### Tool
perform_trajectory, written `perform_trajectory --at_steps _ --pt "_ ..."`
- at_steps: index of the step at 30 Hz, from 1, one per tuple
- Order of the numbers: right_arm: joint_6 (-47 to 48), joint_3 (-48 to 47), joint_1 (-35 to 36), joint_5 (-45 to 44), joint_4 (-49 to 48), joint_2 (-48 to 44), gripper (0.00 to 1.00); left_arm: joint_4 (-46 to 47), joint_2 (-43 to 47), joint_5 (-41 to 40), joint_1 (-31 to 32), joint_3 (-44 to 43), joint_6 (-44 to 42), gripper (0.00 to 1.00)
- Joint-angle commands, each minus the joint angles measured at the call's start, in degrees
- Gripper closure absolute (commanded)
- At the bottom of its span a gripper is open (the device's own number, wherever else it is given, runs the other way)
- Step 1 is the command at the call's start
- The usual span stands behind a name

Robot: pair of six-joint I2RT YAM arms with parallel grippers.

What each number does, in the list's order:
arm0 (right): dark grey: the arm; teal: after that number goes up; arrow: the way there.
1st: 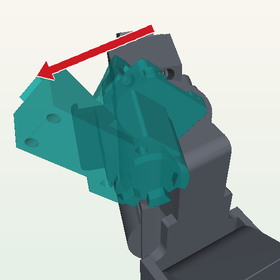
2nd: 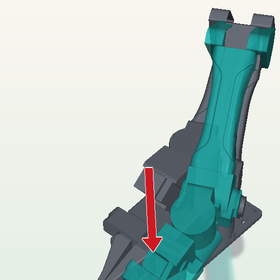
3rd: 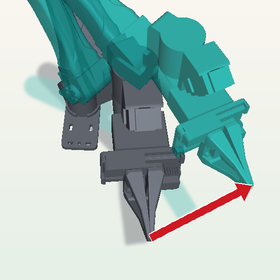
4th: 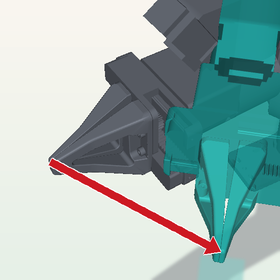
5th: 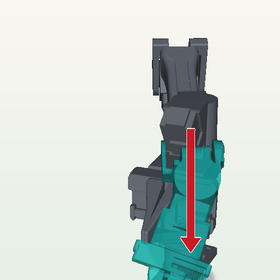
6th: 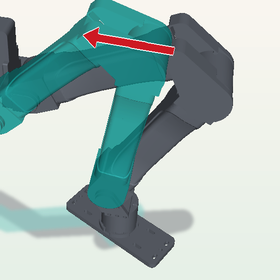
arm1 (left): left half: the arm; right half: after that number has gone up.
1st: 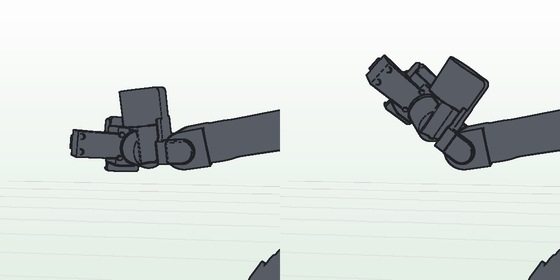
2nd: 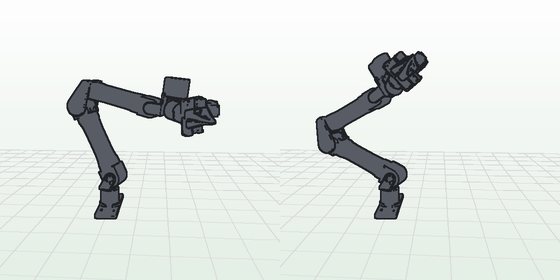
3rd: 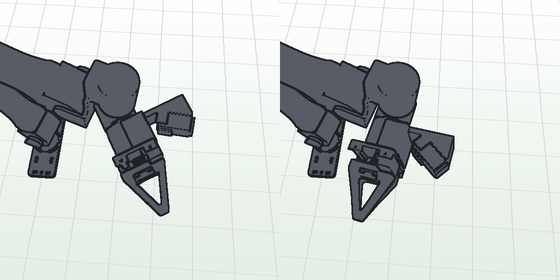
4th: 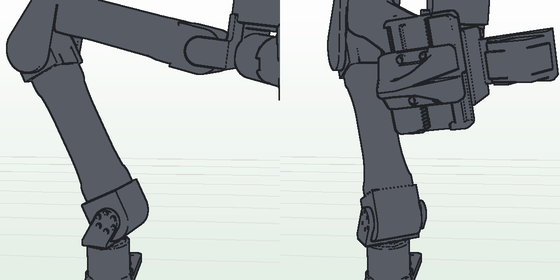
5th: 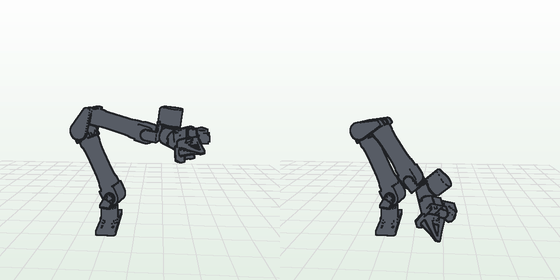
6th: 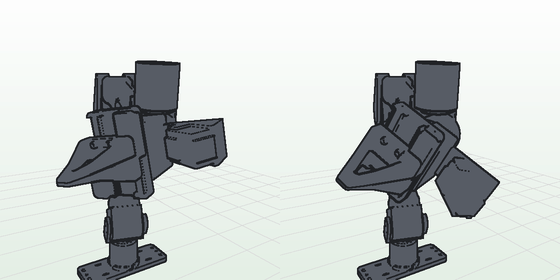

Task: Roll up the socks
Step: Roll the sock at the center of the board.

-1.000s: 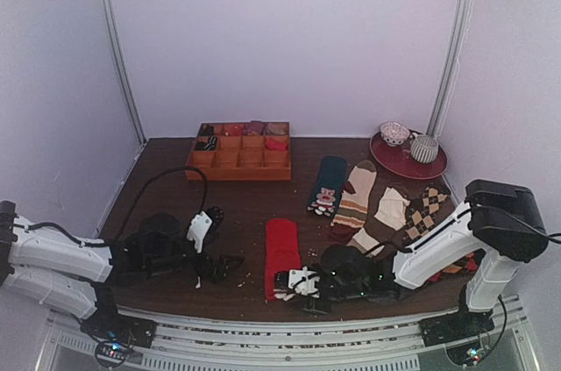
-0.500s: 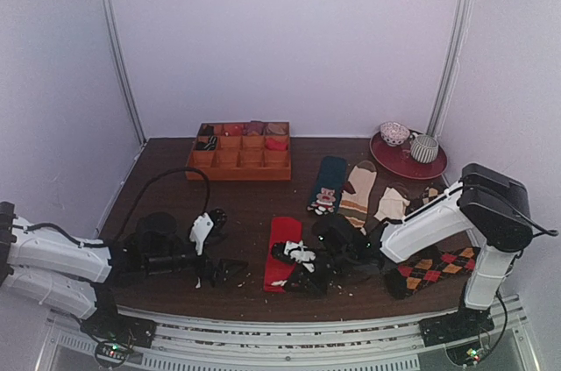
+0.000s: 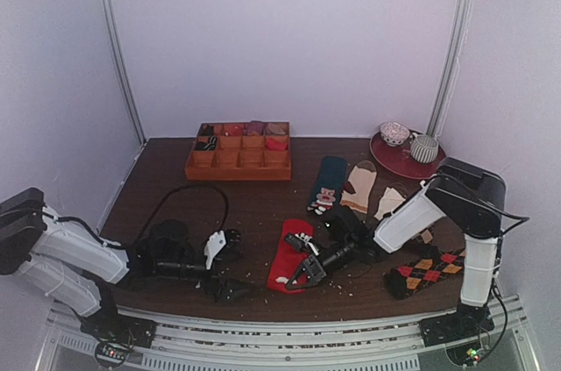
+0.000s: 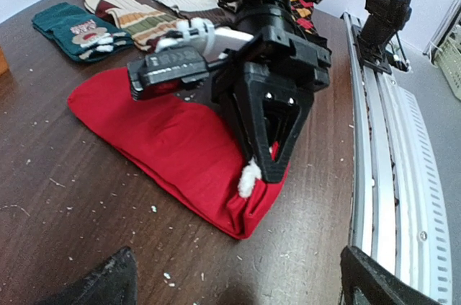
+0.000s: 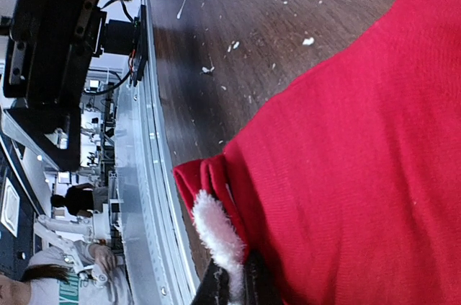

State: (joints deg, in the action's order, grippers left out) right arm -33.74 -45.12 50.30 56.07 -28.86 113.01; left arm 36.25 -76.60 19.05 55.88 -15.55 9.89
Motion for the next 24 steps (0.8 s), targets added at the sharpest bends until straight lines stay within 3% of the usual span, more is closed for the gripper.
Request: perform_trajectory --at_steps 1,10,15,22,24 --pt "-6.7 -0.5 -0.7 1.0 0.7 1.5 1.00 8.1 -4.8 5.5 0.5 -2.5 -3.2 0.02" --pt "-4.0 -1.4 -0.9 0.2 4.9 2.8 1.00 14.1 -14.5 11.0 1.3 -7.7 -7.5 0.02" --pt "-4.0 -1.3 -1.1 0.2 4.7 2.7 1.00 15.0 -19.4 15.2 1.3 -9.5 -9.0 0.21" --pt "-3.9 -1.6 -1.4 0.3 4.8 3.0 1.00 13.2 -25.0 15.9 1.4 -12.4 -9.4 0.33" --pt "-4.0 -1.6 -1.4 0.3 4.7 3.0 1.00 12.8 -26.3 14.8 1.4 -12.8 -9.0 0.31"
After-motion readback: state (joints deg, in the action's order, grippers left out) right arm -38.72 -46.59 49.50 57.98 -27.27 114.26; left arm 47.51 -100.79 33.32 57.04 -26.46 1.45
